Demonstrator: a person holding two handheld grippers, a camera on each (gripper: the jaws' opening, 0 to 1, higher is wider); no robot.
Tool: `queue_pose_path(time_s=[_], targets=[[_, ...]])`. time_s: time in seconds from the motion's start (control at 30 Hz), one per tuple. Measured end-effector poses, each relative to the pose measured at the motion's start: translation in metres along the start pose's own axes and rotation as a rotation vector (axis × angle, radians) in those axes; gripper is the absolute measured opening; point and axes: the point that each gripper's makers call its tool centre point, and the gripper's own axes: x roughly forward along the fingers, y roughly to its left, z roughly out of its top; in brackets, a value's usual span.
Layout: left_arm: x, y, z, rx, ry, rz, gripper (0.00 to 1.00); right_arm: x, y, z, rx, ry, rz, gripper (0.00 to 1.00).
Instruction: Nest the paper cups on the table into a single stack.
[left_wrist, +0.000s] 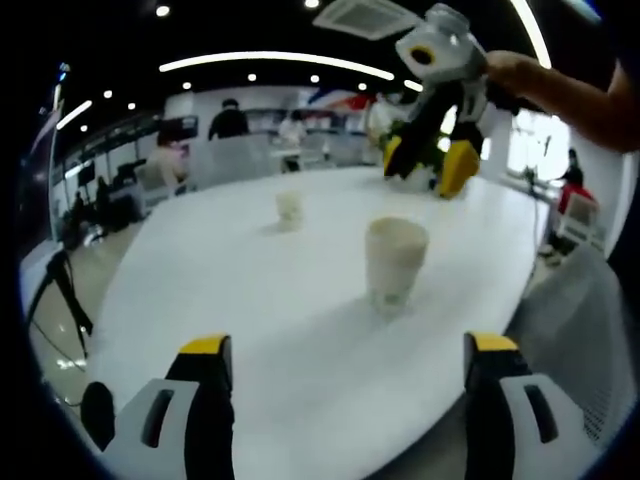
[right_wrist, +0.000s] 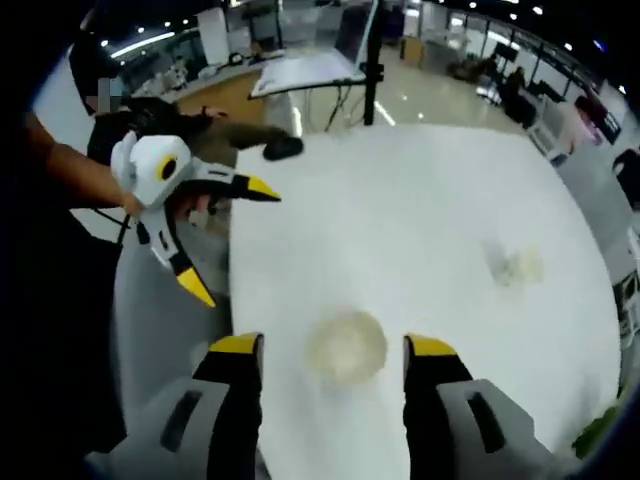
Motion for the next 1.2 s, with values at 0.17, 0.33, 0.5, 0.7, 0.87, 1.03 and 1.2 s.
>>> queue_pose_path(time_s=[0.17,0.33,0.5,0.7,0.87,1.03,1.2], targets=[[-0.001,0.003,0.005,-0.025,-0.034,0.003,0.97,-0.022,-0.014,0.001,0.082,-0.224,-0.063,0.6],[-0.001,-0.004,0.009,-0.031,-0.063,-0.049,0.98,-0.033,-0.013,-0.019,0.083,-0.321,-0.169,0.68],[-0.003,0.0,0.014,-0.084,-0.098,-0.046,0.98,-0.041,-0.013,-0.04,0.131,-0.49,-0.313,0.86],[-0.001,-0.002,0.012,-0.072,-0.085,-0.048,0.98,-0.042,-0.004,-0.074,0.272,-0.594,-0.402,0.95],[-0.001,-0.003,0.013,-0.065,-0.086,-0.053,0.98,-0.04,0.003,-0.096,0.22,-0.595,-0.49,0.98],[0.0,-0.006,0.014,-0.066,-0.091,-0.075,0.98,-0.034,0.01,-0.109,0.302,-0.63,-0.507,0.98],[0.001,0.0,0.013,-0.121,-0.097,-0.078,0.98,-0.04,0.009,-0.101,0.267,-0.667,-0.521,1.0]])
